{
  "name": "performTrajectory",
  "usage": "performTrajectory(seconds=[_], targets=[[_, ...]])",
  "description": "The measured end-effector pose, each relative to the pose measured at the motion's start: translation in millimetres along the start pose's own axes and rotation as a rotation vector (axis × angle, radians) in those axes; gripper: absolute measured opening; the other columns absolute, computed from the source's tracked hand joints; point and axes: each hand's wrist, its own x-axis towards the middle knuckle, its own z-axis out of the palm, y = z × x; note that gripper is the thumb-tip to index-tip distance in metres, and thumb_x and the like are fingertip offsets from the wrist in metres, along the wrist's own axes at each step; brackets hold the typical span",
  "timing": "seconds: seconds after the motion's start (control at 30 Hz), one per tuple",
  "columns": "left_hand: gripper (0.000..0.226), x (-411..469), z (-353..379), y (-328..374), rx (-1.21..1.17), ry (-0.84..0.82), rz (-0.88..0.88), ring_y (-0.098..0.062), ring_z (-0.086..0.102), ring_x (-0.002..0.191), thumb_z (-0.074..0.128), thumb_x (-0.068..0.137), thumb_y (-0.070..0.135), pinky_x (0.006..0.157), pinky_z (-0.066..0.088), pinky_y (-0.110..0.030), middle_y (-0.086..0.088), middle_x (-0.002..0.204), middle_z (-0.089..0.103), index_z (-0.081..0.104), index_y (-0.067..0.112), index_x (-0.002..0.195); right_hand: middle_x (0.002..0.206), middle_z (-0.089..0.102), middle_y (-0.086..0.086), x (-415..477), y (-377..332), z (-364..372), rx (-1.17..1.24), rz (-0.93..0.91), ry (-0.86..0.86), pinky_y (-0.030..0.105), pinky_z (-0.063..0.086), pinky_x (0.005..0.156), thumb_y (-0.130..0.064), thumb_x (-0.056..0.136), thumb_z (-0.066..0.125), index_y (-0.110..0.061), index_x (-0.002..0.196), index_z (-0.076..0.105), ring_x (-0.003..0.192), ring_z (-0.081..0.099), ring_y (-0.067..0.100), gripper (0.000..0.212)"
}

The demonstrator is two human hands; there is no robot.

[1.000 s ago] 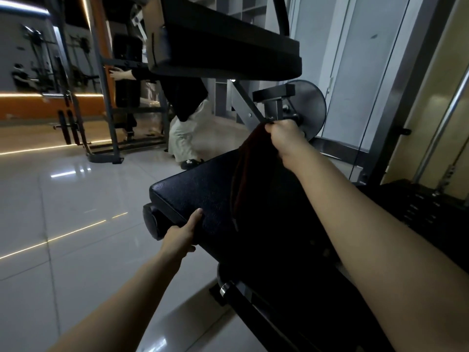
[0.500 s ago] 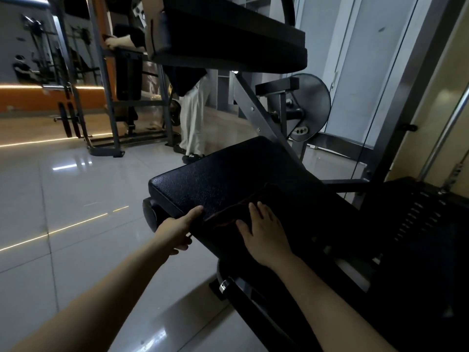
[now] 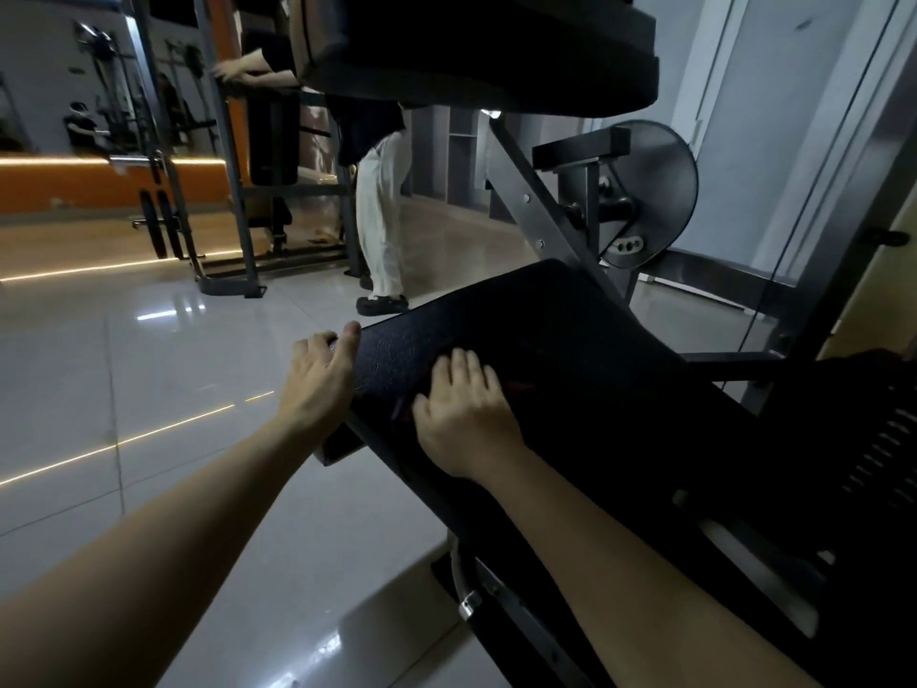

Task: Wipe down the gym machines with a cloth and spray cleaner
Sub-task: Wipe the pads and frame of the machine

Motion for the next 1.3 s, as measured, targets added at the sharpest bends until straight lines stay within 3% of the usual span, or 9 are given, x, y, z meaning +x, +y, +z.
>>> performTrajectory(seconds=[0.17, 0.33, 0.5, 0.6, 0.7, 0.8, 0.97, 1.13, 1.3], targets=[[0.098, 20, -6, -16, -0.071, -0.064, -0.006, -0.038, 0.057, 0.119, 0.025, 0.085, 0.093, 0.106, 0.044, -0.061, -0.016, 0.121, 0.060, 0.061, 0.010, 0.124, 0.166, 0.014, 0.016, 76, -45, 1, -0.059, -0.188, -0.084, 0.047, 0.007, 0.125, -0.039, 0.104, 0.027, -0.011, 0.159, 0.015, 0.154, 0.008, 0.029, 0.063], [0.100, 27, -8, -26, 0.027, -0.086, -0.025, -0.038, 0.061, 0.113, 0.020, 0.082, 0.096, 0.101, 0.047, -0.063, -0.015, 0.118, 0.062, 0.060, 0.014, 0.122, 0.168, 0.002, 0.014, 0, -40, 1, -0.015, -0.179, -0.090, 0.050, 0.002, 0.124, -0.042, 0.100, 0.036, -0.014, 0.160, 0.006, 0.155, 0.000, 0.030, 0.073], [0.074, -5, -15, -10, 0.397, -0.006, 0.124, -0.032, 0.053, 0.114, 0.026, 0.100, 0.073, 0.100, 0.045, -0.053, -0.013, 0.125, 0.054, 0.046, 0.012, 0.138, 0.167, -0.001, 0.014, -134, 25, -16, -0.049, 0.139, -0.174, 0.053, 0.011, 0.121, -0.063, 0.095, 0.036, -0.014, 0.160, -0.004, 0.153, 0.000, 0.033, 0.091], [0.064, -7, -6, -14, 0.398, 0.053, 0.144, -0.037, 0.050, 0.120, 0.032, 0.102, 0.061, 0.103, 0.042, -0.054, -0.020, 0.130, 0.054, 0.045, 0.009, 0.136, 0.168, -0.009, 0.009, -186, 63, -28, -0.063, 0.400, -0.256, 0.051, 0.006, 0.122, -0.086, 0.084, 0.011, -0.018, 0.159, -0.012, 0.155, -0.004, 0.030, 0.105], [0.051, -11, 1, -11, 0.328, 0.104, 0.096, -0.041, 0.047, 0.125, 0.040, 0.105, 0.046, 0.107, 0.037, -0.053, -0.025, 0.133, 0.051, 0.047, 0.004, 0.135, 0.168, -0.003, 0.013, -215, 84, -32, -0.030, 0.664, -0.231, 0.051, 0.008, 0.125, -0.086, 0.073, -0.007, -0.015, 0.159, -0.010, 0.155, 0.002, 0.030, 0.112], [0.043, -19, 3, -6, 0.295, 0.146, 0.146, -0.043, 0.047, 0.125, 0.041, 0.107, 0.033, 0.105, 0.037, -0.051, -0.029, 0.133, 0.049, 0.047, 0.000, 0.134, 0.167, 0.000, 0.020, -204, 77, -28, -0.013, 0.766, -0.184, 0.052, 0.010, 0.124, -0.081, 0.077, -0.008, -0.006, 0.159, -0.005, 0.154, 0.004, 0.033, 0.111], [0.046, -16, 3, -4, 0.204, 0.082, 0.106, -0.041, 0.041, 0.133, 0.040, 0.108, 0.034, 0.111, 0.030, -0.049, -0.029, 0.140, 0.046, 0.044, 0.000, 0.139, 0.164, -0.008, 0.027, -140, 52, -13, 0.010, 0.671, -0.125, 0.057, 0.002, 0.123, -0.065, 0.099, 0.017, 0.003, 0.157, -0.002, 0.153, -0.007, 0.038, 0.091], [0.051, -8, 0, -8, 0.194, 0.017, 0.069, -0.039, 0.039, 0.138, 0.038, 0.107, 0.041, 0.112, 0.031, -0.049, -0.027, 0.146, 0.043, 0.041, 0.004, 0.142, 0.165, 0.006, 0.025, -47, -6, 4, 0.055, 0.256, -0.007, 0.053, 0.003, 0.123, -0.046, 0.102, 0.033, 0.002, 0.157, 0.012, 0.154, 0.001, 0.036, 0.076], [0.054, -13, -5, -5, 0.256, 0.021, 0.065, -0.040, 0.042, 0.137, 0.036, 0.107, 0.045, 0.109, 0.034, -0.051, -0.025, 0.148, 0.044, 0.039, 0.007, 0.145, 0.167, 0.013, 0.009, -99, 7, -7, 0.018, 0.168, -0.019, 0.056, 0.021, 0.118, -0.062, 0.099, 0.033, -0.013, 0.159, 0.013, 0.150, 0.017, 0.031, 0.080]])
